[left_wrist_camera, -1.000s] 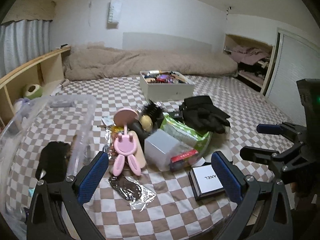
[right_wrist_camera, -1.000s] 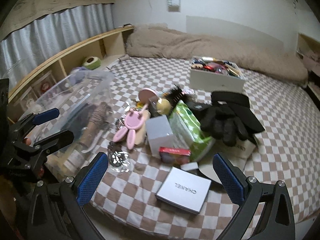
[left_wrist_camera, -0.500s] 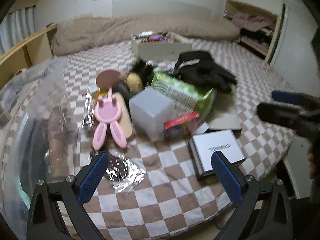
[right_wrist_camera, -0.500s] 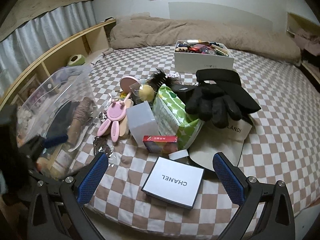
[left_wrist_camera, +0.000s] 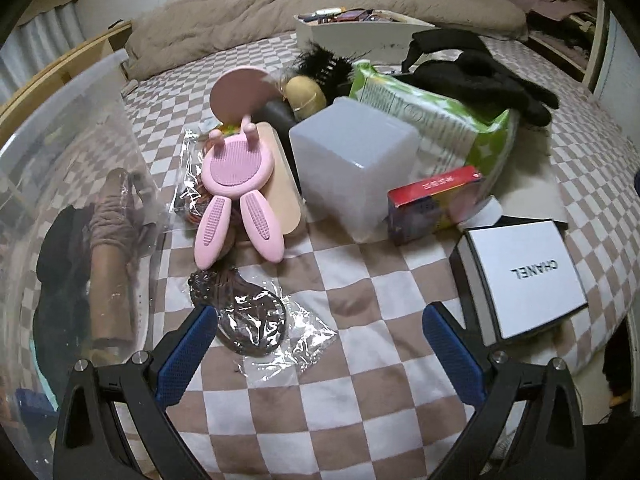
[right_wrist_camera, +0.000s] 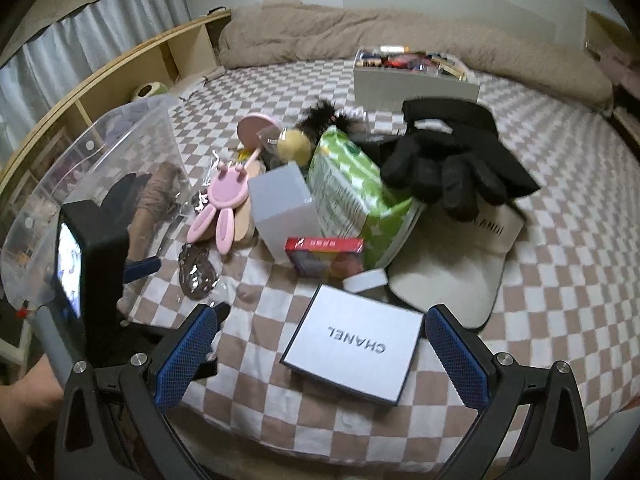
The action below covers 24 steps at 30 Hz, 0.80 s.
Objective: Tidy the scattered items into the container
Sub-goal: 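Move both tools back over the pile of items, then lower the left tool toward the bagged brown cord while the right tool approaches the red box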
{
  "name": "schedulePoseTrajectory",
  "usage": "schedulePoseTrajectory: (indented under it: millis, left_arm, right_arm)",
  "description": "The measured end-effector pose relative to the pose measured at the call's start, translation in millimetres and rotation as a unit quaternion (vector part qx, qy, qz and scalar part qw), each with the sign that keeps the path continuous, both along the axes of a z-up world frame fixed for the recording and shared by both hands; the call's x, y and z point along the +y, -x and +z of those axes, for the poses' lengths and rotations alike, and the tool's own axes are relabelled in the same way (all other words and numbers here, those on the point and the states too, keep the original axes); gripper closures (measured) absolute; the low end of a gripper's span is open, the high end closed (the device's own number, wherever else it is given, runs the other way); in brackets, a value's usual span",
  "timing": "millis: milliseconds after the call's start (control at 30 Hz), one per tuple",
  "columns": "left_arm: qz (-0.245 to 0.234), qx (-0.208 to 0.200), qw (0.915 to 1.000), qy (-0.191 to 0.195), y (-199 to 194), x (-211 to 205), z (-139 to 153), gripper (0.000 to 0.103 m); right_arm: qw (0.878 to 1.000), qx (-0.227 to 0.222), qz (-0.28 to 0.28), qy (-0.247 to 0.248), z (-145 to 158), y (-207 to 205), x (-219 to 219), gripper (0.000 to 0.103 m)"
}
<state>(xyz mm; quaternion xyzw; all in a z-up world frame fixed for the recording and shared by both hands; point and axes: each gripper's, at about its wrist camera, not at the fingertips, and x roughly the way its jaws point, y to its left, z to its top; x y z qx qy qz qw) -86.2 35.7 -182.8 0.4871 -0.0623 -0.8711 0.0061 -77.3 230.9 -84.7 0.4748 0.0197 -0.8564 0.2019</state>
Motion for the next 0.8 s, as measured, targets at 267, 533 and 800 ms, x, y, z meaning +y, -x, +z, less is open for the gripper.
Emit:
schedulePoseTrajectory:
  millis: [267, 533, 800]
  left_arm:
    - [0.083, -0.056, 0.993, -0.063, 17, -23, -28, 0.0]
    - [0.144, -0.082, 0.9831, -0.077, 22, -44, -46, 0.0]
    - [0.222, -0.118, 0.9641, -0.087, 23, -73, -70, 0.0]
  right_arm:
    - [0.999, -0.039, -0.032, 0.007, -19, 22, 1, 0.0]
    - [0.998, -0.062, -0.006, 0.011, -34, 44, -24, 0.0]
    - [0.996, -0.087, -0.015, -0.005, -63, 85, -38, 0.0]
